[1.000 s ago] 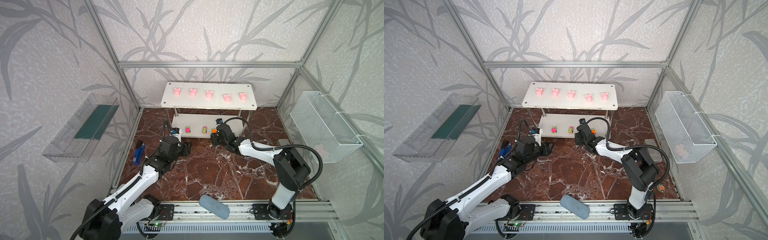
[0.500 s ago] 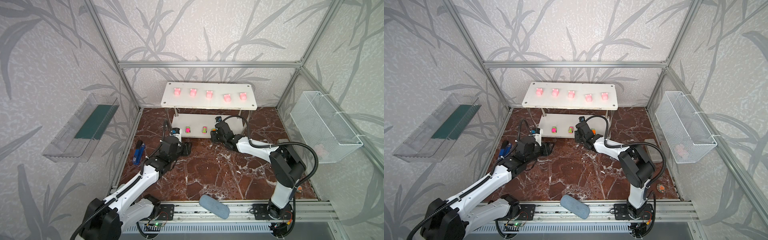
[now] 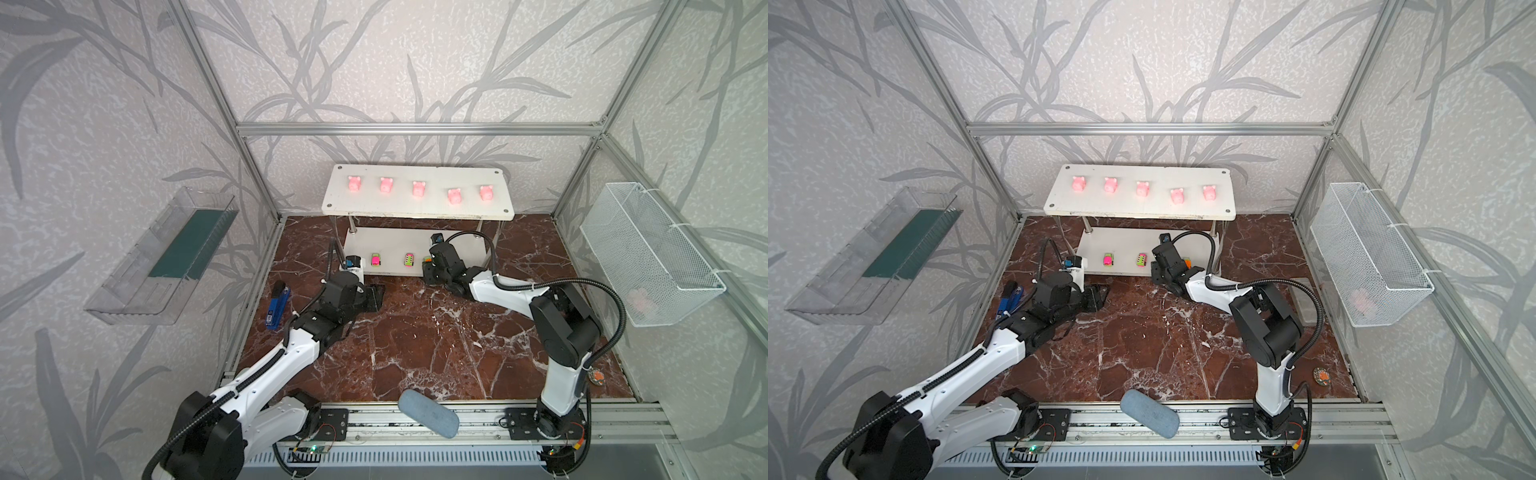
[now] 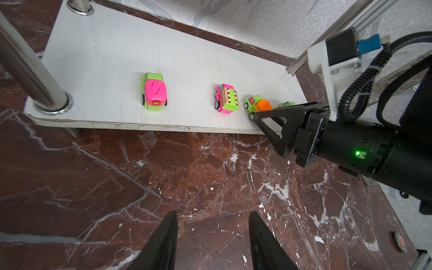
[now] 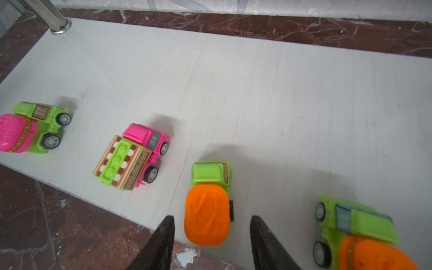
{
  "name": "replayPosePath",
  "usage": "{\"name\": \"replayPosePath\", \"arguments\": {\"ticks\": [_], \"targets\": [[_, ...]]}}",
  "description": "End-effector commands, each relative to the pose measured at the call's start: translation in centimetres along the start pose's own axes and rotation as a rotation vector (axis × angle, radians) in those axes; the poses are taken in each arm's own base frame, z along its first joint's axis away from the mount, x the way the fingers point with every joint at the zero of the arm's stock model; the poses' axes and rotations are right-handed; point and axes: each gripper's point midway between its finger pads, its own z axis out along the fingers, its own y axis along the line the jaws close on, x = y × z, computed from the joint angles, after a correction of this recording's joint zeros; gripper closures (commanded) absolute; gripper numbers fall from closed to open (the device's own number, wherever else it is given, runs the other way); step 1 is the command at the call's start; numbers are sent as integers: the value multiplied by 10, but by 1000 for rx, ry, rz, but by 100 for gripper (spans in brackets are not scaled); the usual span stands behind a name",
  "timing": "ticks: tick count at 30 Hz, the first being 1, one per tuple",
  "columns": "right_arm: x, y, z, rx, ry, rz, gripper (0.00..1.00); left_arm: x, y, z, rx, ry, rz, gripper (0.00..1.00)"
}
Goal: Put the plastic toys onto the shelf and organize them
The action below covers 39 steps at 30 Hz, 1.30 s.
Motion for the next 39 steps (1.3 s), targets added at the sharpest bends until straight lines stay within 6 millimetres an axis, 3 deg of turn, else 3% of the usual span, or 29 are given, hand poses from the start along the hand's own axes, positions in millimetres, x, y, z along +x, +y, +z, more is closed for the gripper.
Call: {"name": "replayPosePath", "arguments": {"ticks": [1, 14, 29, 39], "targets": [[-8, -1, 7, 1, -11, 10, 47, 1, -2, 2, 11, -2, -6, 52], [-12, -1, 19, -5, -4, 14, 50, 4, 0, 8, 3, 9, -9, 52], [-12, -11, 15, 40, -7, 70, 70, 4, 0, 12, 0, 15, -11, 52], [-4, -21, 13, 97, 25, 124, 71, 7, 1, 11, 0, 15, -15, 52]]}}
